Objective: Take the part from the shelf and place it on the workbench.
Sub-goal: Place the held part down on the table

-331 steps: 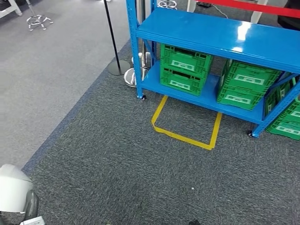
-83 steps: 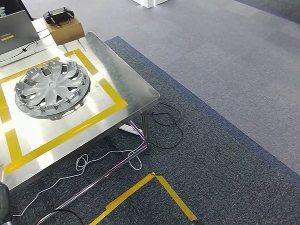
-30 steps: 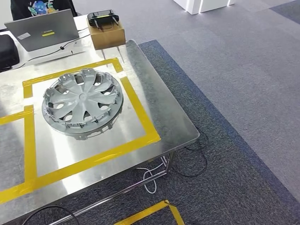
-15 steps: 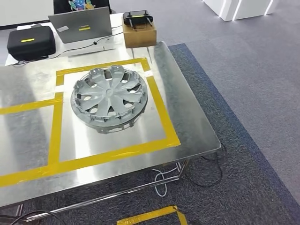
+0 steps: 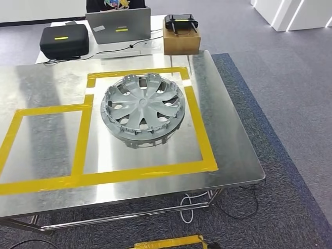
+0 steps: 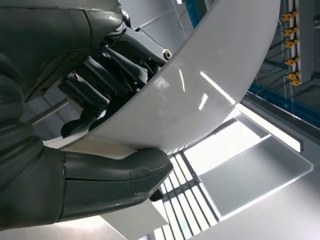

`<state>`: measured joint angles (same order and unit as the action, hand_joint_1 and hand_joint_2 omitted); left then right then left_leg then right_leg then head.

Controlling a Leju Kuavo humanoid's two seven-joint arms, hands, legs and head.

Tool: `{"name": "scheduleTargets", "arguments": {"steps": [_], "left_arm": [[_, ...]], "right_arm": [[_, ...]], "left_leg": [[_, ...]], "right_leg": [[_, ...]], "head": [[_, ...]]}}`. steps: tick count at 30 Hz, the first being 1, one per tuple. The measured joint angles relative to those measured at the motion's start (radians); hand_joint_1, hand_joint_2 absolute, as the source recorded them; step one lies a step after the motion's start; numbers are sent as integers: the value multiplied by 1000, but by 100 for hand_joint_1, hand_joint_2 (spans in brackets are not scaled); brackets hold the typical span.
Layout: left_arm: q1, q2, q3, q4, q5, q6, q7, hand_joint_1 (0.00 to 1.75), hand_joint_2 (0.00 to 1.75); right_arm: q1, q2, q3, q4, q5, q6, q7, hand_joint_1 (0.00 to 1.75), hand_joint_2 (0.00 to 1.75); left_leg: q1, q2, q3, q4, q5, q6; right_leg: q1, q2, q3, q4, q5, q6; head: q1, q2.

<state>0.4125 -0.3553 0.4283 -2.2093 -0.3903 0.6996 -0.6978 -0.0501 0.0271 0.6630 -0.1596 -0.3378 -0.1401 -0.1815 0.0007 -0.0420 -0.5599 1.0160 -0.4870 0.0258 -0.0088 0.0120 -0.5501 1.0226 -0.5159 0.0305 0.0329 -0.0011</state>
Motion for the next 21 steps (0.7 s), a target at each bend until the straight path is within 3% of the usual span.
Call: {"name": "scheduleTargets", "arguments": {"steps": [5, 9, 12, 17, 21], "left_arm": [[-20, 27, 77, 57, 17, -14, 0, 175, 175], [-74, 81, 176, 138, -35, -97, 19, 175, 175], [-111, 126, 229, 191, -117, -138, 62, 175, 175], [-165, 244, 254, 305, -267, -181, 184, 175, 175], [-200, 358, 242, 407, -378, -197, 262, 175, 175]], "right_arm": [[3, 1, 0, 0, -6, 16, -12, 0, 175], [1, 1, 0, 0, -7, 23, -13, 0, 175], [0, 1, 0, 0, -7, 26, -11, 0, 175], [-1, 1, 0, 0, -7, 36, -9, 0, 175], [-2, 1, 2, 0, -6, 47, -4, 0, 175]], "left_leg": [[-4, -1, -2, -1, 2, 9], [-2, -1, 3, -11, 7, 2], [0, -1, 4, -14, 9, -10], [3, -1, 4, -15, 10, -22], [3, -1, 3, -15, 10, -24]], "right_leg": [[1, 4, 9, -22, 4, -2], [3, 3, 10, -22, 3, -11], [5, 3, 9, -21, 3, -15], [7, 3, 9, -20, 4, -18], [7, 3, 9, -20, 4, -19]], "head": [[-1, 0], [-1, 0], [-1, 0], [-1, 0], [-1, 0]]}}
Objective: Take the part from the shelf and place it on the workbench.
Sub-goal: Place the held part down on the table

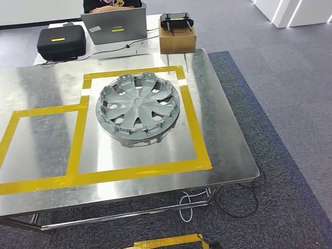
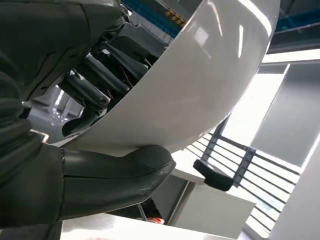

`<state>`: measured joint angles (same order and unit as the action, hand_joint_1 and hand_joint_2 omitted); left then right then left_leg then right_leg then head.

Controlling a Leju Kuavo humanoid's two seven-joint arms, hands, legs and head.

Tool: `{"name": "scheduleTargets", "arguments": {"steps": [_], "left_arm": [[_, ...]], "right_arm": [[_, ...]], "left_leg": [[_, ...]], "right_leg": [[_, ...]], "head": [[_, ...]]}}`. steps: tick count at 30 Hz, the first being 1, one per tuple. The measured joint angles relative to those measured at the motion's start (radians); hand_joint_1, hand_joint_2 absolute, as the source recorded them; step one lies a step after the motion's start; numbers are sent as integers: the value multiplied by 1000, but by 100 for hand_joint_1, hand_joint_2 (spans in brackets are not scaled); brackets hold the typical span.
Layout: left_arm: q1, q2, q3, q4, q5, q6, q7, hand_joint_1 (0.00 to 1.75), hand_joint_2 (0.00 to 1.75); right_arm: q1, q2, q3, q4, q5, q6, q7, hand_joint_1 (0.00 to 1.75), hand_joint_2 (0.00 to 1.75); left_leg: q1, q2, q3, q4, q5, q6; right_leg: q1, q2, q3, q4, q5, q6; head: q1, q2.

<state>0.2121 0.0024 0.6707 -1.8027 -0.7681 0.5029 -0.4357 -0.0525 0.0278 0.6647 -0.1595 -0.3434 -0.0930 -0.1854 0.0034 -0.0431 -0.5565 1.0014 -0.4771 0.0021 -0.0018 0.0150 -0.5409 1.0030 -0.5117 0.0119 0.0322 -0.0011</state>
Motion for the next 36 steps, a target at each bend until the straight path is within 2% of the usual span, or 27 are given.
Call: {"name": "scheduleTargets", "arguments": {"steps": [5, 8, 12, 16, 21, 27, 36], "left_arm": [[-44, 121, -59, 109, -108, -5, 85, 175, 175], [-79, 177, -131, 168, -168, -3, 152, 175, 175], [-154, 227, -278, 258, -235, 16, 244, 175, 175], [-208, 253, -399, 322, -259, 29, 281, 175, 175], [-306, 254, -538, 416, -326, 19, 313, 175, 175], [-447, 212, -734, 560, -386, 20, 367, 175, 175], [-557, 162, -864, 709, -443, 4, 434, 175, 175]], "right_arm": [[-5, -1, 3, 0, 4, 8, 11, 0, 175], [-12, -2, 9, 0, 13, 13, 20, 0, 175], [-27, -2, 18, 0, 22, 20, 35, 0, 175], [-34, -2, 24, -1, 28, 22, 41, 0, 175], [-44, -2, 35, -3, 41, 30, 53, 0, 175], [-62, -2, 43, -7, 54, 36, 70, 0, 175], [-65, -2, 51, -8, 65, 41, 85, 0, 175]], "left_leg": [[0, 0, 0, 1, 0, 0], [-1, 0, -1, 3, 0, 0], [-2, -1, -1, 3, 0, 0], [-2, 1, -2, 4, 1, 1], [-2, -1, -4, 6, 1, 1], [-2, 0, -5, 7, 1, 2], [-2, 1, -7, 9, 1, 2]], "right_leg": [[-1, 0, 0, 0, 0, 0], [-2, -1, -2, -1, 1, 1], [-2, -1, -2, -1, 2, 2], [-2, 2, 0, -1, 4, 3], [-2, -2, -1, -2, 4, 3], [-2, 1, -1, -2, 6, 5], [-2, 2, -2, -2, 6, 5]], "head": [[0, 0], [0, 0], [0, 0], [0, 0], [0, 0], [0, 0], [0, 0]]}}
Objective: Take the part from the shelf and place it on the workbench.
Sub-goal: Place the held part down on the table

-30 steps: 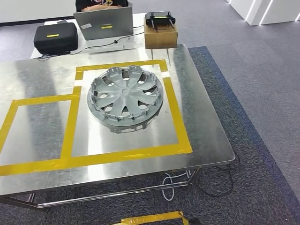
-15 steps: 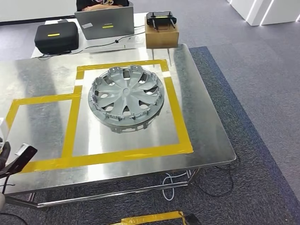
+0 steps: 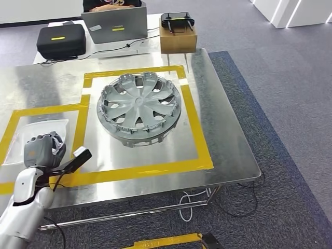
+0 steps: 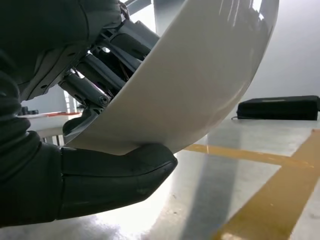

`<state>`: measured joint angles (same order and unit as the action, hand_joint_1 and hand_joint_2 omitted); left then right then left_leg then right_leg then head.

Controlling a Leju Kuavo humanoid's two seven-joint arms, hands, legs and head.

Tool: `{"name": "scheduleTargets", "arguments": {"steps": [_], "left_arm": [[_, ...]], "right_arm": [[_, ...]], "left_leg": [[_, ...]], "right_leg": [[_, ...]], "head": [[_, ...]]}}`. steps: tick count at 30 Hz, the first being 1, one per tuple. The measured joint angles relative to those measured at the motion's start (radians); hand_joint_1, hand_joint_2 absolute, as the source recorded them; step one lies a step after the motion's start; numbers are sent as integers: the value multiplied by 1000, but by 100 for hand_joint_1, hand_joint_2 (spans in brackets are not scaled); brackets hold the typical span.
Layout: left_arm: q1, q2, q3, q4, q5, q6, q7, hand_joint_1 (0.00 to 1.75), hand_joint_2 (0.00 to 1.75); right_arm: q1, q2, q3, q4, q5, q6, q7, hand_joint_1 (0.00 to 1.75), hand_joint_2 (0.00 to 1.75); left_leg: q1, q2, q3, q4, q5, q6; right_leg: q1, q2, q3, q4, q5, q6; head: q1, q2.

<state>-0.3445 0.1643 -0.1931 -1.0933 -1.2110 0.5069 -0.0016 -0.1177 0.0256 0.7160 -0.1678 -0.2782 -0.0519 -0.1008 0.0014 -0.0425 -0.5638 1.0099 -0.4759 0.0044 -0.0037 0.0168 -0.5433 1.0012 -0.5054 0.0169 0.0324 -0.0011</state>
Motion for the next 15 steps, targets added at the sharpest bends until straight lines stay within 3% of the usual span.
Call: {"name": "scheduleTargets", "arguments": {"steps": [15], "left_arm": [[-18, -14, -22, 78, -10, 3, 46, 175, 175]], "right_arm": [[14, 0, 9, 0, 7, -2, 2, 0, 175]], "left_leg": [[0, 0, -1, 0, 0, 0]], "right_leg": [[0, 0, -1, 0, 0, 0]], "head": [[0, 0]]}}
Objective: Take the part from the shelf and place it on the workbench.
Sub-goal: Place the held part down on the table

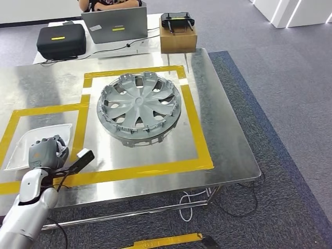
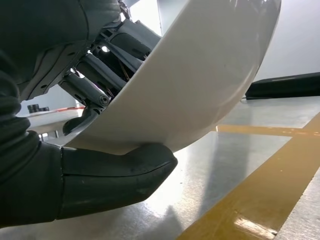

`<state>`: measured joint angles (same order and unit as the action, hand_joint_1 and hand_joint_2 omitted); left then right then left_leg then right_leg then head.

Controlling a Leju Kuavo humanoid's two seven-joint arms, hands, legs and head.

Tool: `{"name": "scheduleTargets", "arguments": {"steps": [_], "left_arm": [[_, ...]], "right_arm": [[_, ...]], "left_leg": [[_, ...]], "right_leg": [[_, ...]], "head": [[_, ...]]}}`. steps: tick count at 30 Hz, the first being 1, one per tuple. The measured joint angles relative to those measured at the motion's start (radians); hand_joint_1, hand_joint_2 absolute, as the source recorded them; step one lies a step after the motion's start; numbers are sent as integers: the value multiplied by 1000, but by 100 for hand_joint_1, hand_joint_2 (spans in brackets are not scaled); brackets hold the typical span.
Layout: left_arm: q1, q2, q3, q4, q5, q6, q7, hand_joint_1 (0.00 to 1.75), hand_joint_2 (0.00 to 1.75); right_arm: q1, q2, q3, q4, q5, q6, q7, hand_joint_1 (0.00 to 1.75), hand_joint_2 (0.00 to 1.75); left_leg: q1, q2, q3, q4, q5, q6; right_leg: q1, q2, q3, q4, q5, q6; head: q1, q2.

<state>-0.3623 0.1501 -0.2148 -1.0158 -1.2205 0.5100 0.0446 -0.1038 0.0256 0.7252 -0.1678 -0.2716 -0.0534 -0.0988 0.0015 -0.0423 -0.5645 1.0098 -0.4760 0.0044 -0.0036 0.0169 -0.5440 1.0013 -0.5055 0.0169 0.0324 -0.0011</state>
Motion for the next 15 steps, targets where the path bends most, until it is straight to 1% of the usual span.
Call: {"name": "scheduleTargets", "arguments": {"steps": [5, 9, 14, 15], "left_arm": [[-1, -1, 0, 4, -1, 1, 0, 175, 175], [-2, 0, -1, 8, -5, 3, 11, 0, 175], [-1, 5, -1, 9, -16, 10, 29, 0, 175], [0, 6, 0, 9, -20, 13, 31, 0, 131]], "right_arm": [[0, 0, 0, 0, 0, 0, 0, 0, 175], [1, 0, 0, 0, 0, 0, 0, 0, 0], [6, 0, 0, 0, 2, -1, -7, 0, 0], [8, 0, 0, 0, 3, -1, -10, 0, 0]], "left_leg": [[0, 0, 0, 0, 0, 0], [0, 0, 0, 0, 0, 0], [0, 0, 0, 0, 0, 0], [0, 0, 0, 0, 0, 0]], "right_leg": [[0, 0, 0, 0, 0, 0], [0, 0, 0, 0, 0, 0], [0, 0, 0, 0, 0, 0], [0, 0, 0, 0, 0, 0]], "head": [[0, 0], [0, 0], [0, 0], [0, 0]]}}
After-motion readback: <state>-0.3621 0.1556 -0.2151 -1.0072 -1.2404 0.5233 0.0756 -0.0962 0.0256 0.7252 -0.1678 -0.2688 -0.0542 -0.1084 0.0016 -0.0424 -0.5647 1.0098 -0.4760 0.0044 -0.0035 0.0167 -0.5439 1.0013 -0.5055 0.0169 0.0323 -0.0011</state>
